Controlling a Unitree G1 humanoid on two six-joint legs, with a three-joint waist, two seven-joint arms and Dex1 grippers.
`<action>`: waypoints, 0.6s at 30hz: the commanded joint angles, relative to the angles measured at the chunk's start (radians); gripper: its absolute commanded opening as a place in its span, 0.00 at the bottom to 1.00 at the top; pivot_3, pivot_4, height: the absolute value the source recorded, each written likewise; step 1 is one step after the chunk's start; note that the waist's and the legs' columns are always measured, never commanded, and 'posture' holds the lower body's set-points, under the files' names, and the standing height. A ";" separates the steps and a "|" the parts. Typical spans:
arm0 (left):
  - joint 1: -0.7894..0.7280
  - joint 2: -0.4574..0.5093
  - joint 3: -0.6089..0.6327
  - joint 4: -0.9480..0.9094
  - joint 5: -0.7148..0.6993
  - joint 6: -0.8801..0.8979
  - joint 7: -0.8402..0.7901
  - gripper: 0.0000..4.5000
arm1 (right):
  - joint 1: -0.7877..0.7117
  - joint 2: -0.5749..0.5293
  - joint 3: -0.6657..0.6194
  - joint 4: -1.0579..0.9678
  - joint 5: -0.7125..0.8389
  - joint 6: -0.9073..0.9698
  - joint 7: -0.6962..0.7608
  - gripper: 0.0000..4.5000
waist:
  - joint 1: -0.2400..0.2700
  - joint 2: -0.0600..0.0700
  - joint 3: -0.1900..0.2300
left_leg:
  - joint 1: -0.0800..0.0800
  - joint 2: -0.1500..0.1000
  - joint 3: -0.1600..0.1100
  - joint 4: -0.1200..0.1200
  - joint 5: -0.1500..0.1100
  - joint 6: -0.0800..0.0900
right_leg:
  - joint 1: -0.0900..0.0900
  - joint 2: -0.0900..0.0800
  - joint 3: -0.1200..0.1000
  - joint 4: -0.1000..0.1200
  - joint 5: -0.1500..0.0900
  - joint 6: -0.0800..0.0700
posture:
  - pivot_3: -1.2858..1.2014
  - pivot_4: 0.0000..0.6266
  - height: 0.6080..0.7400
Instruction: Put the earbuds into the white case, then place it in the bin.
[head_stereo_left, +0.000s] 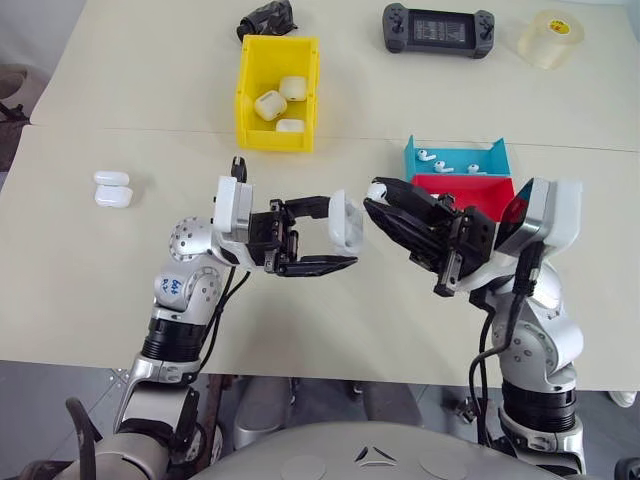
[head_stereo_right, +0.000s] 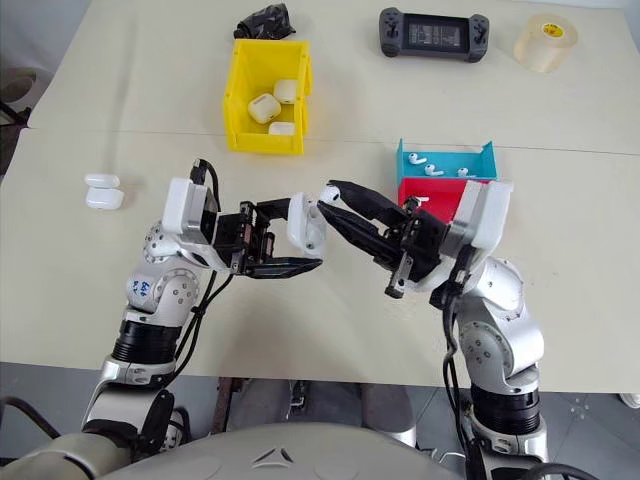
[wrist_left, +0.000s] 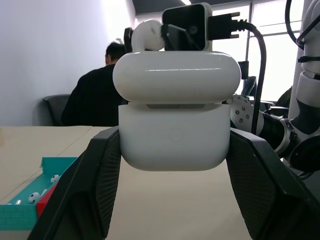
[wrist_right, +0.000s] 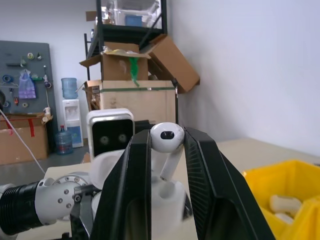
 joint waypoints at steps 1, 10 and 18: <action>-0.020 -0.008 0.005 -0.040 -0.027 0.017 0.008 0.62 | 0.006 0.028 0.039 -0.024 -0.026 -0.063 -0.020 0.17 | 0.000 0.000 0.000 | 0.000 0.000 0.000 0.000 0.000 0.000 | 0.000 0.000 0.000 0.000 0.000 0.000 | 0.52 0.24 1.00; -0.025 -0.008 0.010 -0.063 -0.034 0.048 0.007 0.62 | 0.003 0.061 0.074 0.039 -0.084 -0.139 -0.059 0.17 | 0.000 0.000 0.000 | 0.000 0.000 0.000 0.000 0.000 0.000 | 0.000 0.000 0.000 0.000 0.000 0.000 | 0.52 0.24 1.00; -0.026 -0.021 0.016 -0.077 -0.034 0.051 0.028 0.62 | 0.002 0.037 0.065 0.070 -0.056 -0.130 -0.063 0.17 | 0.000 0.000 0.000 | 0.000 0.000 0.000 0.000 0.000 0.000 | 0.000 0.000 0.000 0.000 0.000 0.000 | 0.52 0.24 1.00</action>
